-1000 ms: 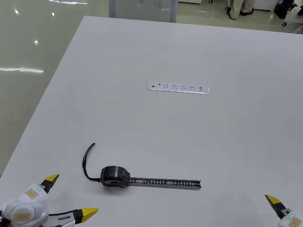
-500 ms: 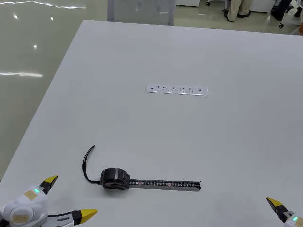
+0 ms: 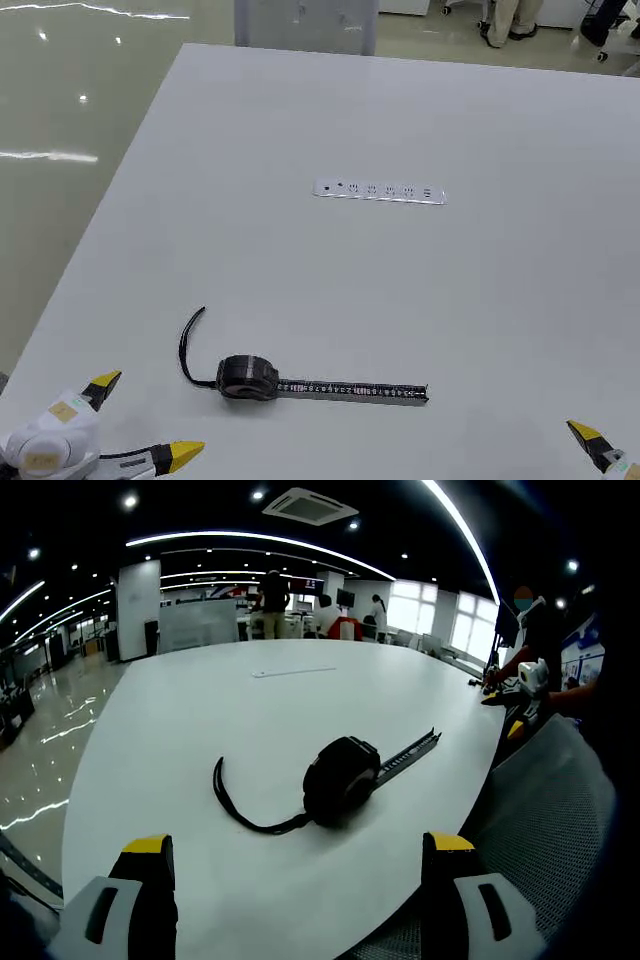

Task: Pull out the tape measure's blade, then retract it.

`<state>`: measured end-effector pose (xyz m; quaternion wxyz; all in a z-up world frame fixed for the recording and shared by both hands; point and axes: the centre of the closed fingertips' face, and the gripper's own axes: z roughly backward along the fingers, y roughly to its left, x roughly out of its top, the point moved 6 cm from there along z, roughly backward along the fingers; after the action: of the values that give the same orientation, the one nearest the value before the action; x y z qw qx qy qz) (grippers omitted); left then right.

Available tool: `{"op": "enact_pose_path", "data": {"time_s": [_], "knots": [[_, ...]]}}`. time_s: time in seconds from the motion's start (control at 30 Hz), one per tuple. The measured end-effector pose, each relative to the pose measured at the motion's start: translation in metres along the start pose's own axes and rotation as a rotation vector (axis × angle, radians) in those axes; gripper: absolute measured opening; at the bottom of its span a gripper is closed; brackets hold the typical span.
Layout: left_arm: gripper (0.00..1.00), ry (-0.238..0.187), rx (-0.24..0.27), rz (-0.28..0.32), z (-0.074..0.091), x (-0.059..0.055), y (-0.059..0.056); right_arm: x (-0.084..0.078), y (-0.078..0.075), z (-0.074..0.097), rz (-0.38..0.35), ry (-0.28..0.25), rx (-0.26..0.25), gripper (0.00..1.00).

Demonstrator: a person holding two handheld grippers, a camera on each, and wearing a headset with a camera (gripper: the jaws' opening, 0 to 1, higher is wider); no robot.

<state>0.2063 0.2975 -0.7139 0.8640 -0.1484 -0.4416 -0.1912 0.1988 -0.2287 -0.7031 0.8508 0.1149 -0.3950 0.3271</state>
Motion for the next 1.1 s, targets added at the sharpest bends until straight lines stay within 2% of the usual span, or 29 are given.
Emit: {"op": "enact_pose_path", "data": {"time_s": [0.13, 0.33, 1.1], "knots": [[1.00, -0.007, 0.006, 0.015, -0.003, 0.000, 0.001, -0.003, 0.001, 0.000, -0.002, 0.015, -0.001, 1.00], [1.00, -0.002, -0.003, 0.007, -0.006, 0.000, -0.004, -0.008, 0.001, -0.001, 0.003, 0.019, 0.003, 1.00], [1.00, 0.005, 0.000, 0.025, -0.007, -0.005, -0.006, -0.013, 0.003, 0.002, -0.028, 0.015, 0.004, 0.98]]}}
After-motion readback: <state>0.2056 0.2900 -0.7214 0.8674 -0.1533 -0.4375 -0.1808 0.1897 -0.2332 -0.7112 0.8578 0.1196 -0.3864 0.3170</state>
